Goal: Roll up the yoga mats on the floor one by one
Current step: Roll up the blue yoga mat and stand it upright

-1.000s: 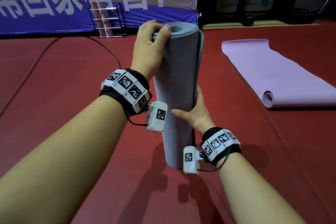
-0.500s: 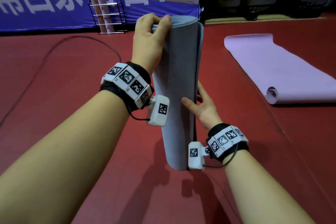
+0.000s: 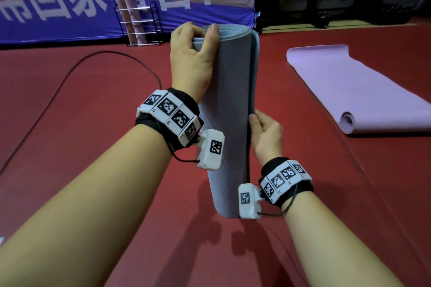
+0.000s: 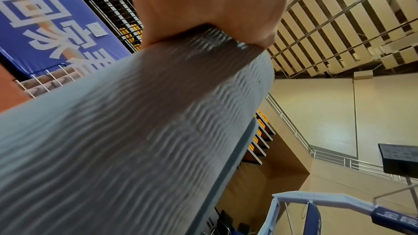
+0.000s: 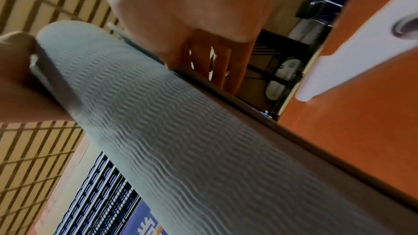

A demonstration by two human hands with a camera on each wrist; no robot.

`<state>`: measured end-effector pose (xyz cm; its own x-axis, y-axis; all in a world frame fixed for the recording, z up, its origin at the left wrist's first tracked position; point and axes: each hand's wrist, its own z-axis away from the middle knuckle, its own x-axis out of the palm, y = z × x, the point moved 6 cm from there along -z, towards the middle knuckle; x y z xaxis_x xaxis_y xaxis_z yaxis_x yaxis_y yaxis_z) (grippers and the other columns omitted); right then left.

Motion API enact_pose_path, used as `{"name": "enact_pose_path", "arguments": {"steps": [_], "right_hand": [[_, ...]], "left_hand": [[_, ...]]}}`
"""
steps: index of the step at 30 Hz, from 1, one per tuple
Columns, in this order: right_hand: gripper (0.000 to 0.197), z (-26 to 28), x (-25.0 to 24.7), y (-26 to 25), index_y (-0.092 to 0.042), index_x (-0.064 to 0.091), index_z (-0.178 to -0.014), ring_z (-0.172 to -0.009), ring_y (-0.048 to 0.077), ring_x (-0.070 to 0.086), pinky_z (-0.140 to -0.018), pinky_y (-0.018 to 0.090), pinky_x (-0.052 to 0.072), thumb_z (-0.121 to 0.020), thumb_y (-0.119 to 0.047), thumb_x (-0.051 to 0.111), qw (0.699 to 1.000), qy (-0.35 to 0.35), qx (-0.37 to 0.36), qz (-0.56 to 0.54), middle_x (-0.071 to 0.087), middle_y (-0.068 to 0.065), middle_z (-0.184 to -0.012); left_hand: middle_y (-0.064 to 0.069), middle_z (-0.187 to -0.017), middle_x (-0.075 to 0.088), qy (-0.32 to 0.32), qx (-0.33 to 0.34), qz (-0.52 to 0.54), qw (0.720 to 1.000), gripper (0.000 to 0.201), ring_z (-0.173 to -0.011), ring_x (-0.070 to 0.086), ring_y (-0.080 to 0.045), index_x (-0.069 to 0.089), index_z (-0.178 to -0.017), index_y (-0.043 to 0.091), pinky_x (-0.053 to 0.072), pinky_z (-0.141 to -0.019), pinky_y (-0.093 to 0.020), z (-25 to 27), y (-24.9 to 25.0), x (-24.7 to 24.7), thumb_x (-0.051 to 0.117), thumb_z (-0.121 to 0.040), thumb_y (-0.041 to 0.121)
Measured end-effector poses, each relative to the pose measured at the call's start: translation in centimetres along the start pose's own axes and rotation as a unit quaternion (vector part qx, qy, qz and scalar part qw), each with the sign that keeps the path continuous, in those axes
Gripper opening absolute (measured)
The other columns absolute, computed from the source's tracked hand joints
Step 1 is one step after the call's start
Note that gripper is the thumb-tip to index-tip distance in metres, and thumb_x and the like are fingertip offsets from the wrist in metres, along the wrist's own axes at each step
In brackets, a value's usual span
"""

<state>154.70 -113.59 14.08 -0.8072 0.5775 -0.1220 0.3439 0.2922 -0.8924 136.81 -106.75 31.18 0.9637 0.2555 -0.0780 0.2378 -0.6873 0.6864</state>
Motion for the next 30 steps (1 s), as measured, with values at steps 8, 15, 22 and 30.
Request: {"name": "enact_pose_path", "arguments": {"steps": [8,15,22,30], "right_hand": [[0.111,1.6,3.3,-1.3,-0.034,0.0,-0.158,-0.128,0.026,0.036,-0.11,0.037,0.031,-0.078,-0.047,0.076,0.989,-0.087,-0.027,0.116,0.044,0.008,-0.134],[0.1,1.5,4.4,-1.3,-0.031,0.003,-0.159,-0.118,0.03,0.04,-0.105,0.04,0.035,-0.085,-0.026,0.071,0.986,-0.095,-0.065,0.121,0.045,0.01,-0.127],[0.091,1.7,6.0,-1.3,-0.028,0.02,-0.157,-0.112,0.029,0.041,-0.101,0.048,0.04,-0.083,-0.025,0.072,0.986,-0.078,-0.075,0.127,0.043,0.008,-0.12],[0.092,2.0,6.6,-1.2,-0.026,0.028,-0.155,-0.111,0.03,0.042,-0.1,0.049,0.042,-0.075,-0.024,0.075,0.985,-0.066,-0.11,0.117,0.041,0.008,-0.114]], "left_hand": [[-0.012,-0.156,0.035,-0.018,-0.065,0.012,0.998,0.074,-0.146,0.031,-0.023,0.033,-0.152,0.013,0.024,-0.122,-0.035,1.6,-0.2,0.2,0.053,-0.095,0.055],[-0.009,-0.166,0.004,-0.088,-0.189,-0.07,0.975,0.148,-0.152,0.013,-0.017,-0.017,-0.158,0.022,0.018,-0.124,-0.042,8.3,-4.5,-0.1,0.086,-0.059,0.062],[-0.014,-0.148,0.026,-0.04,-0.23,-0.067,0.97,0.149,-0.136,0.036,-0.024,-0.009,-0.159,0.027,0.029,-0.104,-0.028,7.6,-4.8,-0.3,0.098,-0.056,0.037],[0.001,-0.135,0.034,-0.015,-0.157,-0.07,0.985,0.146,-0.119,0.034,-0.005,0.0,-0.16,0.024,0.028,-0.104,-0.021,6.8,-6.7,-0.4,0.097,-0.053,0.04]]}}
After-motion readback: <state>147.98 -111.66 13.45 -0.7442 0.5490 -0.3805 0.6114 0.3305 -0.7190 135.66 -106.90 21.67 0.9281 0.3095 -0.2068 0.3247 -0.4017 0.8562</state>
